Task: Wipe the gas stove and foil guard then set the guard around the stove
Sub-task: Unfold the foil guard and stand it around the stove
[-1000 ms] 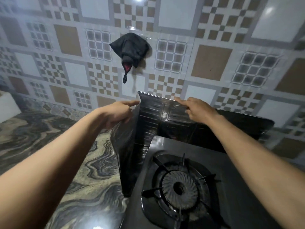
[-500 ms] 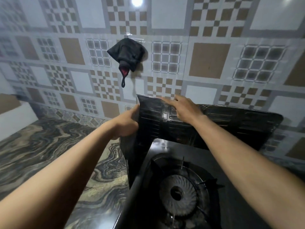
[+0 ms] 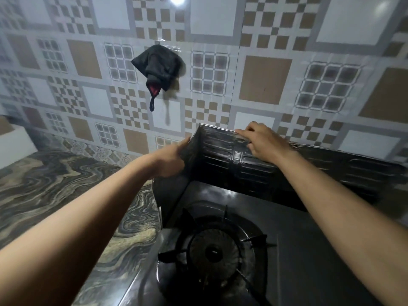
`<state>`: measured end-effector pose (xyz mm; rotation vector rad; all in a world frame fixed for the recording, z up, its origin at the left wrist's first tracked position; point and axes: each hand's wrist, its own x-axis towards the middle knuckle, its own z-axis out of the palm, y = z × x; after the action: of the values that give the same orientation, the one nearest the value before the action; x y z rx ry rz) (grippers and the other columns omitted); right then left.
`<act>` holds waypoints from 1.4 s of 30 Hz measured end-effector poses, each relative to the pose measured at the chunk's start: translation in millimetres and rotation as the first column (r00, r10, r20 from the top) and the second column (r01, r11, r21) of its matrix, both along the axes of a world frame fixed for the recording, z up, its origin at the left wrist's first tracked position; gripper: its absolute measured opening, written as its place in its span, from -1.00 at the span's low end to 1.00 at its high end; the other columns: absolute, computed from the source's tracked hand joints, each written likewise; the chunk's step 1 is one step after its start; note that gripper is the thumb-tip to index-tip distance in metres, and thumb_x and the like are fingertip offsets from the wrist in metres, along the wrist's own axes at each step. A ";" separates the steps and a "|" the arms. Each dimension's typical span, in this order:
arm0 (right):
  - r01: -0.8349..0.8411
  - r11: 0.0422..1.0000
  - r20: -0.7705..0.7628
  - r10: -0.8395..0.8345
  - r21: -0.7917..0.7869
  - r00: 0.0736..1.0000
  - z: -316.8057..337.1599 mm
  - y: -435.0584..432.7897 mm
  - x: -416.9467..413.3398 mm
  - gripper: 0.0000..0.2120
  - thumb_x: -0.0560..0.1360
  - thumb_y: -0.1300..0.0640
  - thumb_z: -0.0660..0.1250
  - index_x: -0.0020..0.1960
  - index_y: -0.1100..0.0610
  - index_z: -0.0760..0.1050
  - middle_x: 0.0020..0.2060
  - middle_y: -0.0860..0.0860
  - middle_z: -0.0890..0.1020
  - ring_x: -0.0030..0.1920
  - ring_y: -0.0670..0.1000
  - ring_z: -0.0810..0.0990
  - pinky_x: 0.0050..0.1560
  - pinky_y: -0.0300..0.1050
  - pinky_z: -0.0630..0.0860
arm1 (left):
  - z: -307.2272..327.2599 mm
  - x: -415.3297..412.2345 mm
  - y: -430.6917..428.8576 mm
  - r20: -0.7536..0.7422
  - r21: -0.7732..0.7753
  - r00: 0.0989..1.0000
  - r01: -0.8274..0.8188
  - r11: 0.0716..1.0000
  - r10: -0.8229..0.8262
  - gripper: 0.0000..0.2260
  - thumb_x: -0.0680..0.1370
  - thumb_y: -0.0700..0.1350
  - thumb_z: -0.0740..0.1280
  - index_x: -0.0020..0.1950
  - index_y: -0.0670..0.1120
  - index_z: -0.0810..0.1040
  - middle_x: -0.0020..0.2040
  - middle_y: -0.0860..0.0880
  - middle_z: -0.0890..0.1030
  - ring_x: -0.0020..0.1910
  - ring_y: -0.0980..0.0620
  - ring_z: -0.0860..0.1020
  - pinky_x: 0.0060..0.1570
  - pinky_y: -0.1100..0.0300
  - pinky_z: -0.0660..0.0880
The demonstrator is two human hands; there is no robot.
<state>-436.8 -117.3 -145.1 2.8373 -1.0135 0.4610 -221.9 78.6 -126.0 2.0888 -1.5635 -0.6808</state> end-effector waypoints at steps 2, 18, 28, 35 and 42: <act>-0.058 0.996 0.038 0.060 -0.062 0.997 -5.5 2.9 20.2 -0.34 0.50 0.41 0.25 0.52 0.00 0.26 0.35 0.09 0.40 0.31 0.15 0.39 0.24 0.09 0.44 | -2.9 -4.3 -1.1 0.019 0.010 1.000 -0.002 1.000 0.002 -0.12 0.43 -0.49 0.15 0.62 0.03 -0.12 0.57 -0.14 0.21 0.48 -0.15 0.29 0.31 0.11 0.34; -0.210 0.815 -0.395 -0.026 -0.540 0.918 -71.2 -40.9 38.8 -0.35 0.50 0.23 -0.40 0.58 0.27 -0.09 0.54 0.22 -0.15 0.57 0.22 -0.12 0.48 0.17 -0.35 | -8.7 -4.2 -4.7 0.387 -0.054 0.913 -0.115 0.992 0.127 -0.34 0.52 -0.32 0.27 0.56 -0.08 0.10 0.24 -0.24 0.55 0.16 -0.23 0.55 0.02 0.07 0.48; -0.170 0.877 -0.148 0.114 -0.449 0.982 -63.0 -12.3 68.4 -0.26 0.46 0.08 0.41 0.54 0.19 0.18 0.47 0.27 0.32 0.49 0.24 0.27 0.48 0.25 0.18 | -1.4 0.1 -5.7 0.186 0.037 0.976 -0.120 0.992 0.111 -0.32 0.43 -0.29 0.36 0.53 -0.04 0.25 0.31 -0.15 0.54 0.21 -0.14 0.54 0.01 0.15 0.47; -0.367 0.889 -0.120 0.347 -0.275 0.930 -42.5 -10.7 127.4 -0.15 0.41 -0.08 0.49 0.53 0.16 0.15 0.53 0.19 0.22 0.56 0.19 0.08 0.53 0.22 0.03 | -4.1 -5.6 -0.3 0.243 0.050 0.965 -0.118 0.992 0.103 -0.53 0.46 -0.28 0.26 0.37 -0.07 0.37 0.19 -0.14 0.59 0.13 -0.16 0.56 -0.05 0.13 0.44; -0.381 0.894 -0.012 0.390 -0.235 0.921 -46.1 -14.4 141.4 -0.29 0.42 -0.06 0.49 0.44 0.12 0.27 0.39 0.17 0.36 0.49 0.21 0.23 0.45 0.10 0.24 | -10.0 -9.8 -2.3 0.273 0.022 0.949 -0.173 0.985 0.161 -0.32 0.48 -0.28 0.26 0.56 -0.06 0.10 0.21 -0.20 0.56 0.14 -0.21 0.55 -0.04 0.10 0.45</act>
<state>-295.4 -131.8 -191.2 2.8144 -0.3568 0.6196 -231.7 76.3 -136.0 2.3981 -1.4945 -0.3872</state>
